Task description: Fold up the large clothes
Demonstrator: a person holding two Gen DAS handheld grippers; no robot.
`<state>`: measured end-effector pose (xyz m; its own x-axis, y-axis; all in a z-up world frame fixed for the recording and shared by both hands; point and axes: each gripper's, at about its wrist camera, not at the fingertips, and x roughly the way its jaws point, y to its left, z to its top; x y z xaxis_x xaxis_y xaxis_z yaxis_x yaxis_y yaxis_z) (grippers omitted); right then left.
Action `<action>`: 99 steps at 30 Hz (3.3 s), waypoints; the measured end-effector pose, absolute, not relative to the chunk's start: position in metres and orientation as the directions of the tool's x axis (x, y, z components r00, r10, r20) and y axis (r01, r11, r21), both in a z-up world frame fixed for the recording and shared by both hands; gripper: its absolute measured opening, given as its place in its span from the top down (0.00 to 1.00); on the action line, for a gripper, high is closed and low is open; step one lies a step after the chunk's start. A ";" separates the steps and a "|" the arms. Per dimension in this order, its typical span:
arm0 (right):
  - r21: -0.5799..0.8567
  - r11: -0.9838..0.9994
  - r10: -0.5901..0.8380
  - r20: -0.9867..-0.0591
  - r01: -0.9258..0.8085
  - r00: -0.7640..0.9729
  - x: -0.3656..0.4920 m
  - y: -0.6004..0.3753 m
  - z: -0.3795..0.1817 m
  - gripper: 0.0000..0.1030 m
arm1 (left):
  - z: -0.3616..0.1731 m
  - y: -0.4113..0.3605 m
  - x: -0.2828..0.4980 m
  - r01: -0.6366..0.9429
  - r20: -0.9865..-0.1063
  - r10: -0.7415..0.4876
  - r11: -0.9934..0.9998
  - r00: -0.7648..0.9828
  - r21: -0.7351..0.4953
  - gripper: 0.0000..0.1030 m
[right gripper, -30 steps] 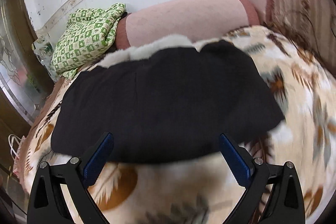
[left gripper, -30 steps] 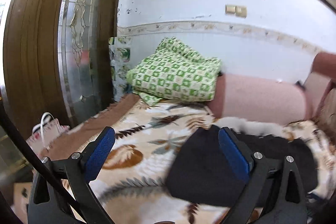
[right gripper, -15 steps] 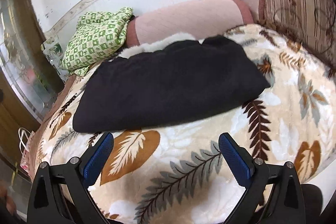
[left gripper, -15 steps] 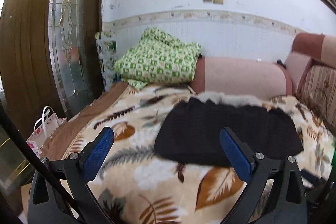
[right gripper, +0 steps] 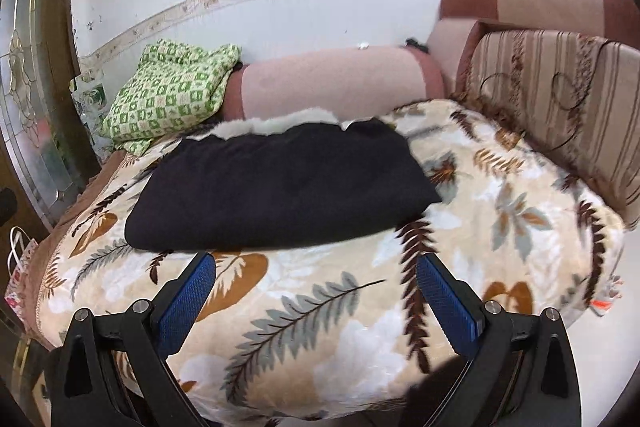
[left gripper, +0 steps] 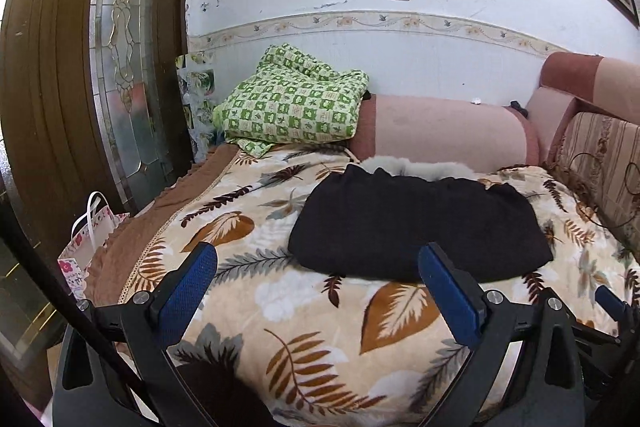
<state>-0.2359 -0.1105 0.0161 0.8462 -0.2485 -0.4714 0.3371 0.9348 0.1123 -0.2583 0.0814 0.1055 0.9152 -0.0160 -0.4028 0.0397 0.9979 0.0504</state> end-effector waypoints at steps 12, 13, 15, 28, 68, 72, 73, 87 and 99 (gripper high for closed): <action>0.096 0.924 -0.298 -0.430 0.371 0.852 -0.260 -0.112 0.026 0.01 | 0.107 0.072 -0.278 0.092 -0.410 -0.060 0.994 0.910 0.059 0.03; 0.098 0.923 -0.299 -0.430 0.373 0.852 -0.261 -0.112 0.025 0.01 | 0.106 0.072 -0.277 0.095 -0.418 -0.062 0.994 0.906 0.058 0.03; 0.100 0.921 -0.300 -0.432 0.376 0.851 -0.261 -0.114 0.023 0.01 | 0.104 0.070 -0.276 0.097 -0.430 -0.062 0.993 0.900 0.060 0.03; 0.061 0.919 -0.314 -0.483 0.390 0.817 -0.247 -0.115 0.003 0.01 | 0.078 0.056 -0.258 0.114 -0.498 -0.045 0.988 0.866 0.108 0.03; -0.055 0.915 -0.354 -0.587 0.400 0.728 -0.203 -0.114 -0.049 0.01 | -0.004 0.056 -0.196 0.149 -0.704 -0.060 0.987 0.708 0.065 0.03; -0.071 0.917 -0.354 -0.600 0.393 0.718 -0.198 -0.112 -0.055 0.01 | -0.012 0.058 -0.191 0.145 -0.718 -0.059 0.988 0.694 0.058 0.03; -0.073 0.917 -0.354 -0.602 0.392 0.716 -0.197 -0.112 -0.056 0.01 | -0.014 0.059 -0.190 0.144 -0.720 -0.059 0.988 0.691 0.057 0.03; -0.101 0.920 -0.357 -0.615 0.379 0.703 -0.190 -0.109 -0.064 0.01 | -0.028 0.062 -0.182 0.140 -0.745 -0.061 0.989 0.664 0.043 0.03; -0.102 0.921 -0.355 -0.619 0.377 0.701 -0.190 -0.107 -0.067 0.01 | -0.031 0.063 -0.182 0.136 -0.750 -0.060 0.990 0.658 0.041 0.03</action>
<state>-0.1896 -0.1069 -0.0670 0.7008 -0.3548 -0.6189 0.3765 0.9208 -0.1016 -0.1815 0.0631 -0.0311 0.6583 -0.0597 -0.7504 0.1365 0.9898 0.0410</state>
